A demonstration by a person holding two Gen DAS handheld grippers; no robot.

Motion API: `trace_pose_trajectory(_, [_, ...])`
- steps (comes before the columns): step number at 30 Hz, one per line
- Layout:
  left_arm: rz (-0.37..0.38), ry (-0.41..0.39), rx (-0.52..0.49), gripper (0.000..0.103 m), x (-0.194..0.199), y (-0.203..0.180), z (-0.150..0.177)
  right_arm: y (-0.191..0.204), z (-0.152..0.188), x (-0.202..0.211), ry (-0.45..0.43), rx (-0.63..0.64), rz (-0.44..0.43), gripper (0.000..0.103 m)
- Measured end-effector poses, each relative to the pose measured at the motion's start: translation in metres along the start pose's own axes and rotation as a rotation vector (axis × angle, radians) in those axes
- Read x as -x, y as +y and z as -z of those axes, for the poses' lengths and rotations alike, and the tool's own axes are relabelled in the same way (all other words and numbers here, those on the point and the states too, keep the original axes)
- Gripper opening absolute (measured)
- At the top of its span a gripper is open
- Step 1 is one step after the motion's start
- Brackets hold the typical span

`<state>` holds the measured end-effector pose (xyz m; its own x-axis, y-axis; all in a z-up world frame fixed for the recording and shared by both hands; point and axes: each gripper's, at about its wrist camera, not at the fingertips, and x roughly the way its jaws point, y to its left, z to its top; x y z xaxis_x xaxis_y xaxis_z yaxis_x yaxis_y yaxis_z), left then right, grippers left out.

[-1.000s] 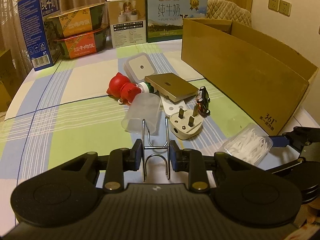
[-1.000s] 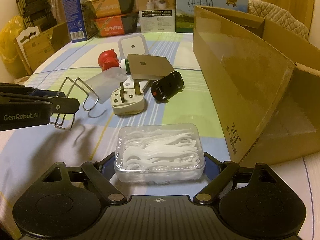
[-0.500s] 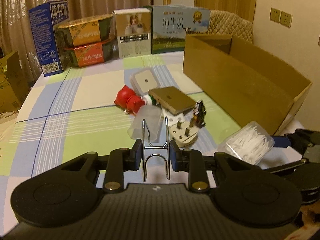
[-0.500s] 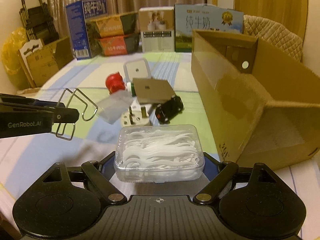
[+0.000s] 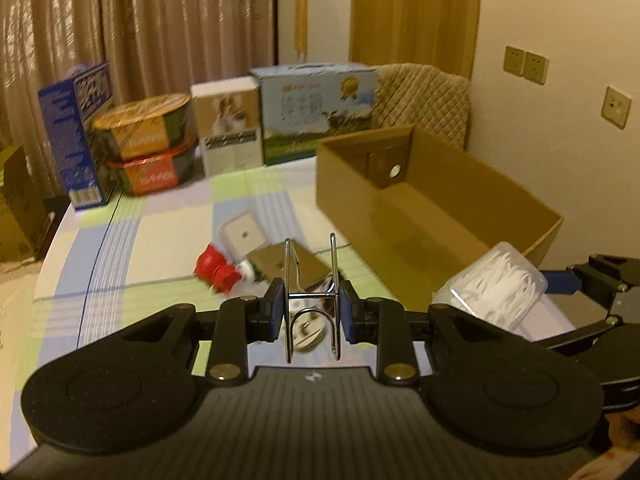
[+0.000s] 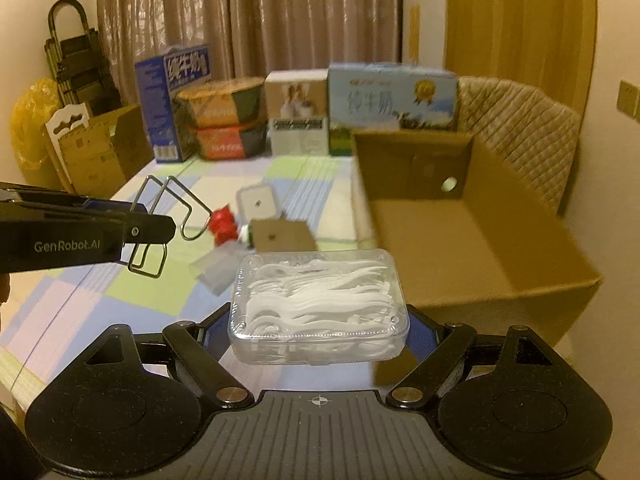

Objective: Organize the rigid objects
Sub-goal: 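Carry the floss box and wire rack into the cardboard box and release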

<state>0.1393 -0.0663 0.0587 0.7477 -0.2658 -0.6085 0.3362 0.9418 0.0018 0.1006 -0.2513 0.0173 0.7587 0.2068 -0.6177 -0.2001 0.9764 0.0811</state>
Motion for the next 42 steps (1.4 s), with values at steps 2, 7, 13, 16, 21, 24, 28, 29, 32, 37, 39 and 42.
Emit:
trace_pose_trajectory(2, [0.011, -0.008, -0.011, 0.024, 0.002, -0.009, -0.009, -0.009, -0.008, 0.011, -0.017, -0.002, 0.008, 0.083])
trace_pose_trajectory(7, [0.053, -0.021, -0.026, 0.024, 0.001, -0.031, -0.030, -0.033, -0.025, 0.034, -0.052, 0.010, 0.033, 0.083])
trace_pose_trajectory(13, [0.104, -0.029, -0.051, 0.024, -0.008, -0.059, -0.053, -0.069, -0.042, 0.040, -0.058, 0.007, 0.074, 0.083])
trace_pose_trajectory(16, [0.131, -0.028, -0.061, 0.024, -0.019, -0.071, -0.064, -0.088, -0.048, 0.038, -0.051, 0.004, 0.089, 0.083])
trace_pose_trajectory(21, [0.174, -0.019, -0.072, 0.024, -0.041, -0.087, -0.080, -0.115, -0.055, 0.026, -0.029, 0.009, 0.117, 0.083])
trace_pose_trajectory(24, [0.186, -0.004, -0.084, 0.024, -0.060, -0.096, -0.088, -0.131, -0.056, 0.015, -0.008, -0.013, 0.109, 0.083])
trace_pose_trajectory(28, [0.203, 0.034, -0.089, 0.024, -0.087, -0.104, -0.092, -0.147, -0.056, -0.008, 0.029, -0.029, 0.108, 0.083])
trace_pose_trajectory(29, [0.205, 0.044, -0.093, 0.024, -0.094, -0.106, -0.091, -0.149, -0.055, -0.012, 0.036, -0.031, 0.108, 0.083])
trace_pose_trajectory(32, [0.208, 0.079, -0.097, 0.024, -0.113, -0.109, -0.088, -0.157, -0.053, -0.026, 0.055, -0.038, 0.112, 0.083])
trace_pose_trajectory(37, [0.212, 0.124, -0.106, 0.024, -0.139, -0.112, -0.082, -0.171, -0.049, -0.041, 0.071, -0.074, 0.111, 0.083])
trace_pose_trajectory(39, [0.216, 0.135, -0.112, 0.024, -0.145, -0.115, -0.080, -0.176, -0.048, -0.044, 0.075, -0.083, 0.114, 0.083])
trace_pose_trajectory(42, [0.218, 0.145, -0.115, 0.024, -0.154, -0.117, -0.077, -0.182, -0.046, -0.049, 0.081, -0.091, 0.115, 0.083])
